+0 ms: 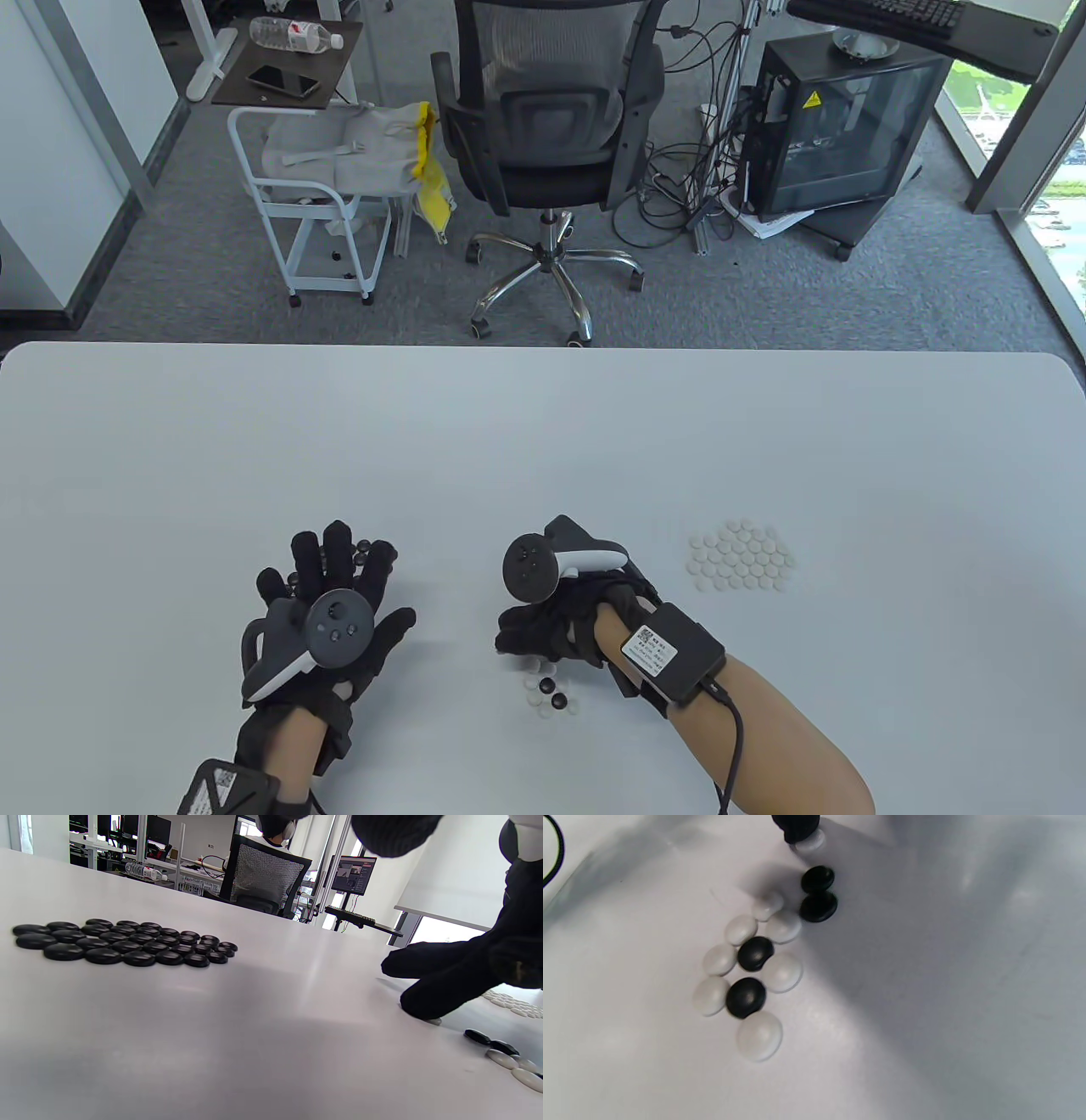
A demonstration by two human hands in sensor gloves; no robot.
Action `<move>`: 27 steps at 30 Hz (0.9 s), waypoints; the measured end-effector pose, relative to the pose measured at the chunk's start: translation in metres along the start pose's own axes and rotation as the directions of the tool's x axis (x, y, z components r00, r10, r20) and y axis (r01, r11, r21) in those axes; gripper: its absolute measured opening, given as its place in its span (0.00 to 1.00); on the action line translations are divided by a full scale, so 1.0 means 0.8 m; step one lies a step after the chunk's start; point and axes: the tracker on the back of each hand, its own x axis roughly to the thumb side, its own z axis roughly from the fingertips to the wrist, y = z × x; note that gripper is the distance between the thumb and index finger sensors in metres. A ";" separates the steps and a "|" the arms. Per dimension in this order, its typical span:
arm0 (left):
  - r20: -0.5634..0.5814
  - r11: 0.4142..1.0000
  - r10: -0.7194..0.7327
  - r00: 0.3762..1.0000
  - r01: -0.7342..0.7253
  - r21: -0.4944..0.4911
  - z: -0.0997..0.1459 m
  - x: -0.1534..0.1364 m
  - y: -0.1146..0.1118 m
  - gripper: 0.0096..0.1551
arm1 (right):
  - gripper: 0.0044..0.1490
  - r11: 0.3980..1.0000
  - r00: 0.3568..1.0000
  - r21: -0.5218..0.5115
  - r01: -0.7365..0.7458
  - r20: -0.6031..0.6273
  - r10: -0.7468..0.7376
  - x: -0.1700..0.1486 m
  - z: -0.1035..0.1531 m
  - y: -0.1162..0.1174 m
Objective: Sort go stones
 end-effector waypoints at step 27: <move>0.002 1.000 -0.009 1.000 0.009 -0.004 0.000 0.000 -0.001 0.48 | 0.45 0.974 0.863 -0.165 0.156 -0.456 -0.216 -0.193 0.104 -0.010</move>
